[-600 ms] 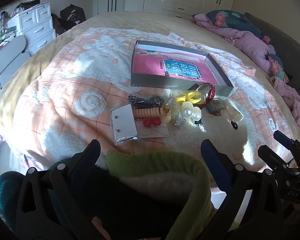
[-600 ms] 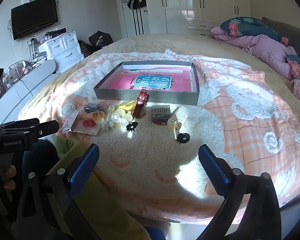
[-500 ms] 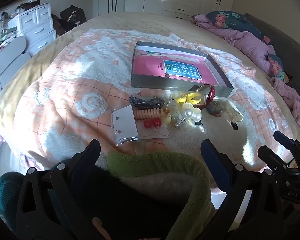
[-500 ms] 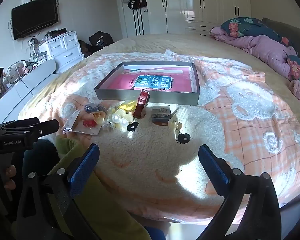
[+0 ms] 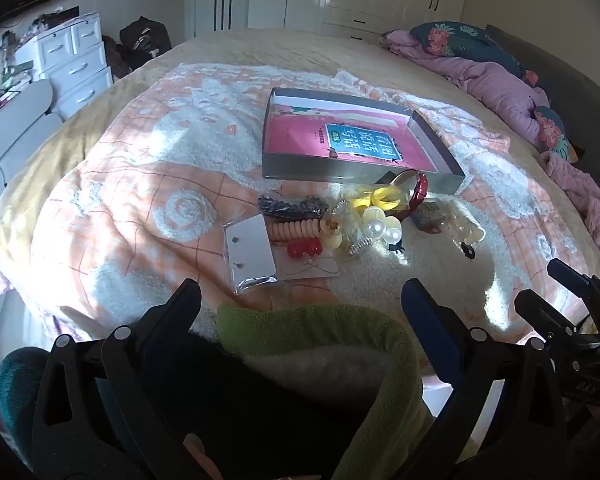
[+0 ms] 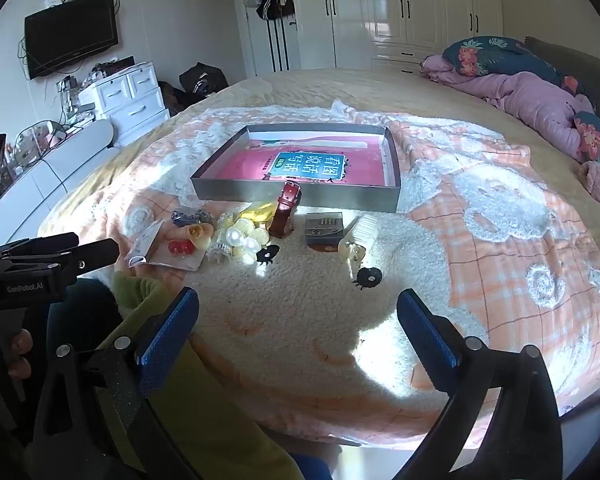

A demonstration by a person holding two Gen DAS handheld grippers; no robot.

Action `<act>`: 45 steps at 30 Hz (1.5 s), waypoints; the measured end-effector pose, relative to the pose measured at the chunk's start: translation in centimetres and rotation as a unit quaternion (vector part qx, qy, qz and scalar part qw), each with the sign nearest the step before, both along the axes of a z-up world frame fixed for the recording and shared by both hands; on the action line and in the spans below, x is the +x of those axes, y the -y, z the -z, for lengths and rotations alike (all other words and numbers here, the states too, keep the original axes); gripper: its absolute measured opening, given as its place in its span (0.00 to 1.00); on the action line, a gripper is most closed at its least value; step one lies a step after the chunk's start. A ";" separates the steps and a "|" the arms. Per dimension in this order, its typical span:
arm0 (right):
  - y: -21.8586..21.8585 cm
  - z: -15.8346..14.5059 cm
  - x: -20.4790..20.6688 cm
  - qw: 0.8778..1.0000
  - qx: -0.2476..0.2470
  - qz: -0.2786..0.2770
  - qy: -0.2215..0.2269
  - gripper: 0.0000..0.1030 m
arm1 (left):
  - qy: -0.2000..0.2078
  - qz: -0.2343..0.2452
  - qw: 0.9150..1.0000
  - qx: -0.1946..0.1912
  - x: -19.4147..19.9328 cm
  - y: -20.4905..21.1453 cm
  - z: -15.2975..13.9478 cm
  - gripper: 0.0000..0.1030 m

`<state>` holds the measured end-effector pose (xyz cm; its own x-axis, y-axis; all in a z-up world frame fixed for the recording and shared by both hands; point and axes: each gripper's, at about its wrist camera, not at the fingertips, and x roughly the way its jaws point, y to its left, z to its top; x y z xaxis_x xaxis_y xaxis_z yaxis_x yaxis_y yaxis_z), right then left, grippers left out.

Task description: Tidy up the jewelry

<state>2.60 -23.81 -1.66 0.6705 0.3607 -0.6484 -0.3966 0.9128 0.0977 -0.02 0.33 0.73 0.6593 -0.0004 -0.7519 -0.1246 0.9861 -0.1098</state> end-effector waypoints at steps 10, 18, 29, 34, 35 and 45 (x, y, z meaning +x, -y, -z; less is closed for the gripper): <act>-0.4 -0.4 -0.4 1.000 -0.001 -0.001 0.003 0.96 | 0.005 -0.001 1.000 0.007 -0.3 0.6 0.0 0.91; -0.5 -0.2 -0.6 1.000 -0.002 -0.005 0.005 0.96 | 0.006 -0.001 1.000 0.007 -0.4 0.6 -0.1 0.91; -0.6 -0.2 -0.5 1.000 -0.001 -0.008 0.006 0.96 | 0.010 -0.003 1.000 0.009 -0.3 0.2 -0.4 0.91; -0.8 -0.1 -0.6 1.000 -0.001 -0.011 0.007 0.96 | 0.010 -0.003 1.000 0.010 -0.4 0.3 -0.3 0.91; -0.8 -0.1 -0.6 1.000 -0.001 -0.011 0.007 0.96 | 0.009 -0.003 1.000 0.009 -0.4 0.3 -0.4 0.91; -0.9 0.3 -0.1 1.000 -0.001 -0.014 0.001 0.96 | 0.005 -0.005 1.000 0.003 -0.3 0.2 0.3 0.91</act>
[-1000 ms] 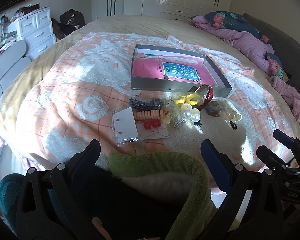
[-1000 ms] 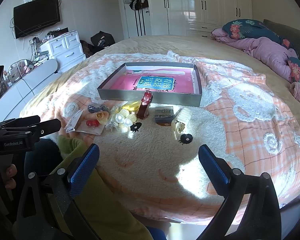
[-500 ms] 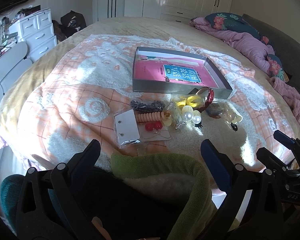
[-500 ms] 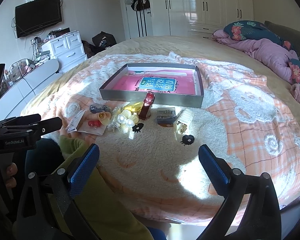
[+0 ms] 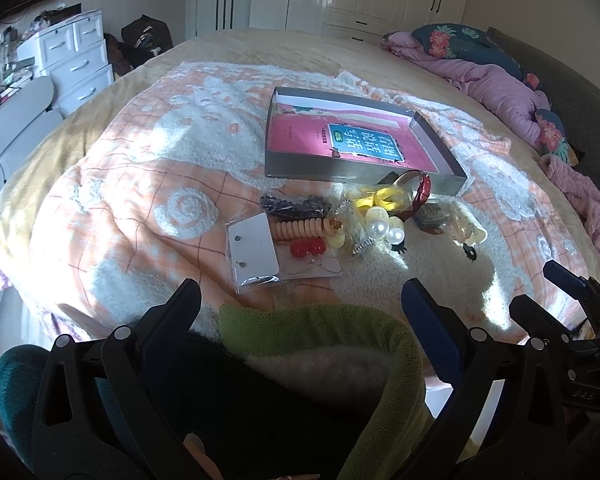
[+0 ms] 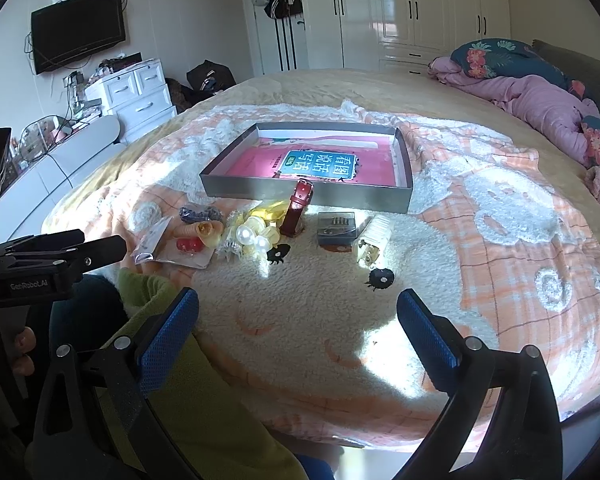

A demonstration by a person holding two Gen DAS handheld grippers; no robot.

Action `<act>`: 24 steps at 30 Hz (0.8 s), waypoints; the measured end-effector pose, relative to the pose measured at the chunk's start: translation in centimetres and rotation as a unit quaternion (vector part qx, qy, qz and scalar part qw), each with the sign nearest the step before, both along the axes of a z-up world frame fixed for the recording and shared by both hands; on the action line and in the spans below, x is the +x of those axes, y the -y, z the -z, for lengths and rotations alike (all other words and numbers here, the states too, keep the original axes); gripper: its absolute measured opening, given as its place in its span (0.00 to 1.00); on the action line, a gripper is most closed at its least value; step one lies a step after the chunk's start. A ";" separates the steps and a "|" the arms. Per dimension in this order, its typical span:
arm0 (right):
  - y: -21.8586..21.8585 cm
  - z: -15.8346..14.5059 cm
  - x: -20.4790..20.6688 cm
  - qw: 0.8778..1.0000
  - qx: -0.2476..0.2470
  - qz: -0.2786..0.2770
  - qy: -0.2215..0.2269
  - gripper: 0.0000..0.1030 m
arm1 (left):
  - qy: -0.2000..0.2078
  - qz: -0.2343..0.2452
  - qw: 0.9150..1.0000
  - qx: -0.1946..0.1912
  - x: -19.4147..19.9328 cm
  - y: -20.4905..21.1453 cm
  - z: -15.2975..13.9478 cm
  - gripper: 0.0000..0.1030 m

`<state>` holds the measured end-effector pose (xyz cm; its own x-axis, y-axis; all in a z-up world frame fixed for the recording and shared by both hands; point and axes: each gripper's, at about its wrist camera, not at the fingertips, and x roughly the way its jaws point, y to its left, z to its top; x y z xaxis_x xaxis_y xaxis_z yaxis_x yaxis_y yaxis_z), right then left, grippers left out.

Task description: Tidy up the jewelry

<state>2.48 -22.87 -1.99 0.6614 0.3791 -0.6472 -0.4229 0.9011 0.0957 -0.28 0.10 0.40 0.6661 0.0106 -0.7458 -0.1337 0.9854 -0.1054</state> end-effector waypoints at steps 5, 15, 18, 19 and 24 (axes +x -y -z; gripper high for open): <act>0.0 0.2 0.8 1.000 -0.002 0.000 -0.002 0.96 | -0.003 -0.011 1.000 -0.001 0.4 -0.9 0.4 0.91; 0.2 0.5 3.0 1.000 0.000 0.008 -0.004 0.96 | -0.039 -0.061 0.997 -0.010 1.6 -4.7 2.3 0.91; 0.1 0.8 3.7 1.000 -0.001 0.009 -0.007 0.96 | -0.050 -0.068 0.996 -0.026 2.0 -5.7 3.0 0.91; 0.1 0.9 3.9 1.000 -0.001 0.009 -0.009 0.96 | -0.055 -0.070 0.995 -0.035 2.2 -6.0 3.2 0.91; 0.5 1.6 5.1 1.000 -0.005 0.018 -0.012 0.96 | -0.068 -0.062 0.992 -0.087 3.6 -7.0 4.3 0.91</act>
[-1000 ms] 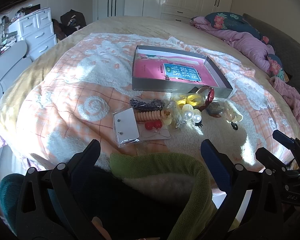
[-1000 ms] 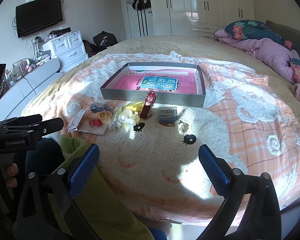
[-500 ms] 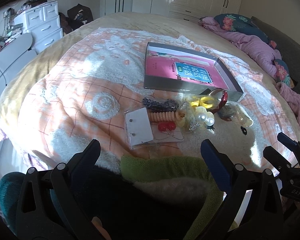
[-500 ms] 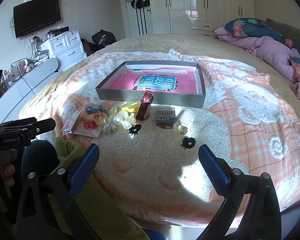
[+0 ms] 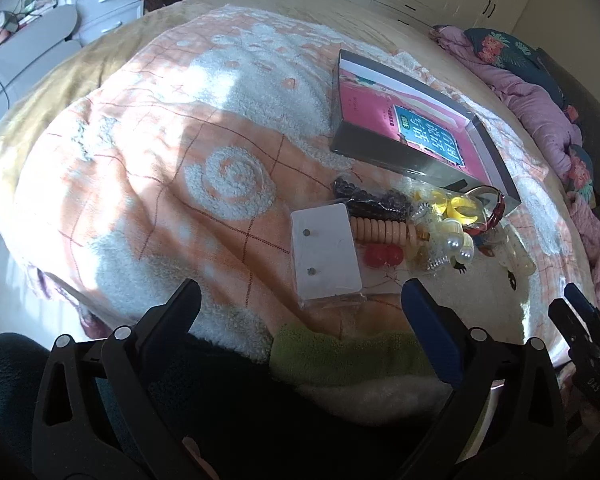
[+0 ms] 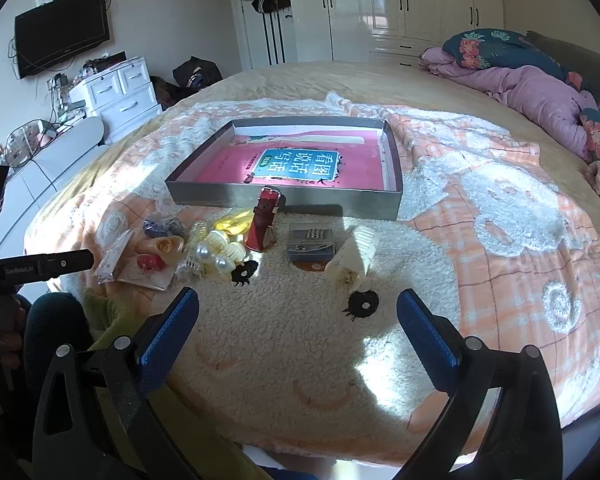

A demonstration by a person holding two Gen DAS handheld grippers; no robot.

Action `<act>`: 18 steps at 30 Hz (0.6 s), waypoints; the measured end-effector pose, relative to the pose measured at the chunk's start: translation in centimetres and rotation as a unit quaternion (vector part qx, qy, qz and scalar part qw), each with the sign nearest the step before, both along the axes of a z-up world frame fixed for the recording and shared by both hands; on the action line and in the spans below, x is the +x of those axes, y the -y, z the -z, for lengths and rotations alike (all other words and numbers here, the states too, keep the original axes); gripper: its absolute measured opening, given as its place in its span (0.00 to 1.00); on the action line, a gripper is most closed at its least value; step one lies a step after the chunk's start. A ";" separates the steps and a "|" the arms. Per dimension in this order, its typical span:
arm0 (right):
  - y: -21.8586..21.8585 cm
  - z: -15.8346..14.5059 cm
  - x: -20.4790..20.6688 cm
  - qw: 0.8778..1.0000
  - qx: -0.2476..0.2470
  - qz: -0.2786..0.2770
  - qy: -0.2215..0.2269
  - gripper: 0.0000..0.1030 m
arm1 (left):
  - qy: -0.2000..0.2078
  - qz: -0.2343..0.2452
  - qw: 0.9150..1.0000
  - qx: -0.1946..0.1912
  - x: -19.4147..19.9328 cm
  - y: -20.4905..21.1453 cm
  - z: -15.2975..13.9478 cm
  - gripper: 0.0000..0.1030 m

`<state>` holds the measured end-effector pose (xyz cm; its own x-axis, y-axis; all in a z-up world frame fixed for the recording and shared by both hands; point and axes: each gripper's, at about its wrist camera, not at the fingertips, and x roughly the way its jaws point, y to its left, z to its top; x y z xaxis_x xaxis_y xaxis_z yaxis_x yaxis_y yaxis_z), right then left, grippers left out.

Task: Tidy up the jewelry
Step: 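Grasp the clear bag with white card with left tool while right tool grasps white ridged holder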

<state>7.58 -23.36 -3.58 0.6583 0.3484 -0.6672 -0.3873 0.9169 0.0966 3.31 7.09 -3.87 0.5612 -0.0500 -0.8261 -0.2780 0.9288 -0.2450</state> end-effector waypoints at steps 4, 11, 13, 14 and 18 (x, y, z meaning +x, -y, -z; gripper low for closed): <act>0.4 0.5 1.2 1.000 -0.002 0.009 -0.005 0.96 | -0.018 0.004 1.000 -0.016 1.4 -0.1 1.1 0.91; 1.3 1.7 3.9 0.999 -0.001 0.031 -0.022 0.96 | -0.022 0.038 0.999 -0.016 3.3 1.2 1.8 0.84; 1.6 2.1 4.7 0.999 0.002 0.037 -0.031 0.96 | -0.032 0.039 0.999 -0.020 3.9 1.2 2.4 0.76; 1.8 2.3 5.0 0.999 0.002 0.039 -0.034 0.96 | -0.037 0.040 0.998 -0.023 4.2 1.1 2.7 0.75; 2.0 3.4 6.5 0.998 0.007 0.045 -0.051 0.96 | -0.042 0.038 0.998 -0.019 4.8 0.8 3.4 0.75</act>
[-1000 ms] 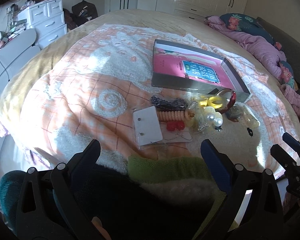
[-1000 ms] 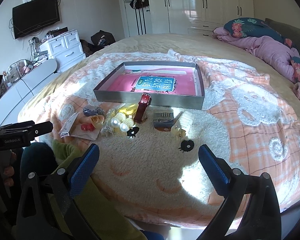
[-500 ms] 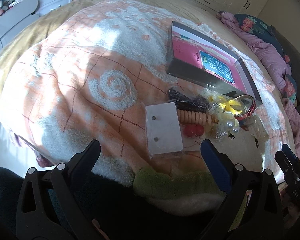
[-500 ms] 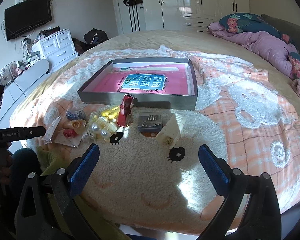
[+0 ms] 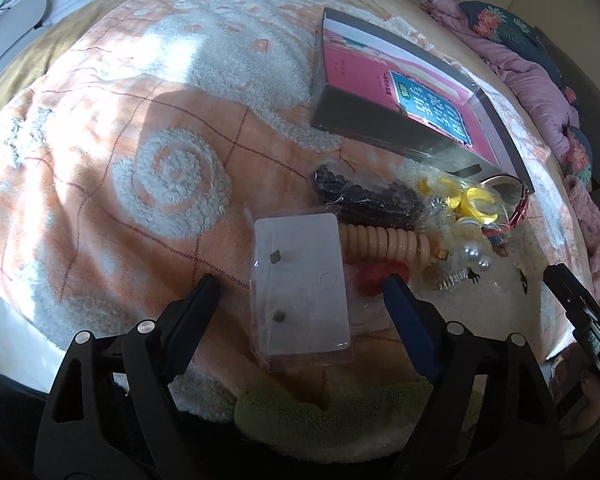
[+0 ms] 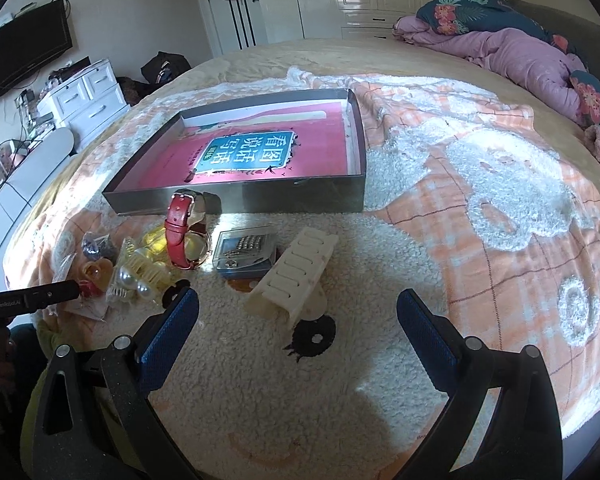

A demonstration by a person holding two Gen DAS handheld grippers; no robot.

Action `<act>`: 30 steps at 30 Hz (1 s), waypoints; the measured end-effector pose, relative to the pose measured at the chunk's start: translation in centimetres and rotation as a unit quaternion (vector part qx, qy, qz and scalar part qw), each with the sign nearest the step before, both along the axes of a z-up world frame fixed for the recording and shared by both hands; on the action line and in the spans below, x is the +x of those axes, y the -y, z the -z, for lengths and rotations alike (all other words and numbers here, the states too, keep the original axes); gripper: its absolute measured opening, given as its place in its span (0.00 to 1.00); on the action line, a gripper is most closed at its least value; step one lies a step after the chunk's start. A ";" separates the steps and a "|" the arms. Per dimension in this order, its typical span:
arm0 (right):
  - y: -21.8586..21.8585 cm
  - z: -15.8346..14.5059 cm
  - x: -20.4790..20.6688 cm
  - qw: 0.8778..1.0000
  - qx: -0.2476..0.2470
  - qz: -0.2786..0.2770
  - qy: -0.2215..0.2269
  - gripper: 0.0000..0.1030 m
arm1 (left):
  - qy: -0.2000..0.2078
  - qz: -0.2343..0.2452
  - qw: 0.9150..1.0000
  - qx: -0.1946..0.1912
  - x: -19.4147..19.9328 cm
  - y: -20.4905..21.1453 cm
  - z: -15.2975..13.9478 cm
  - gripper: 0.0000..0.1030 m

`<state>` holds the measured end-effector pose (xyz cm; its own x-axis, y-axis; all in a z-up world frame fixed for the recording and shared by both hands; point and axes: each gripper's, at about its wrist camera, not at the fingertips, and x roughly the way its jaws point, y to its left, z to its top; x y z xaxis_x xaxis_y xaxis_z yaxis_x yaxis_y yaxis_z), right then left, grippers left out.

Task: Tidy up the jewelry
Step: 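Grasp the clear bag with white card with left tool while right tool grasps white ridged holder, then carry the bag with left tool into the pink box while right tool lowers the holder there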

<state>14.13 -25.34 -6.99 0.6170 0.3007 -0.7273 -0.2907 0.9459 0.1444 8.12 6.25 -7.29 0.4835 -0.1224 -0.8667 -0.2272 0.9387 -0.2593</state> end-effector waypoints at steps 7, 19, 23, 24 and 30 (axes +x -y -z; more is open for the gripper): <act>-0.2 1.7 2.4 0.999 0.036 -0.003 -0.027 0.90 | 0.009 0.006 1.000 0.001 0.1 -0.2 0.0 0.75; 1.7 2.6 3.0 0.996 0.079 -0.011 -0.030 0.25 | 0.042 0.032 0.998 0.017 0.1 0.6 -1.3 0.32; 2.5 2.0 2.6 0.996 0.085 -0.009 -0.020 0.25 | 0.047 0.035 0.998 0.024 0.0 0.6 -1.7 0.31; 2.6 1.7 2.5 0.996 0.087 -0.009 -0.017 0.25 | 0.049 0.036 0.998 0.023 0.1 0.6 -1.9 0.31; 3.5 -0.1 2.4 0.996 0.094 -0.007 0.008 0.25 | 0.065 0.035 0.997 0.010 0.5 0.2 -3.3 0.31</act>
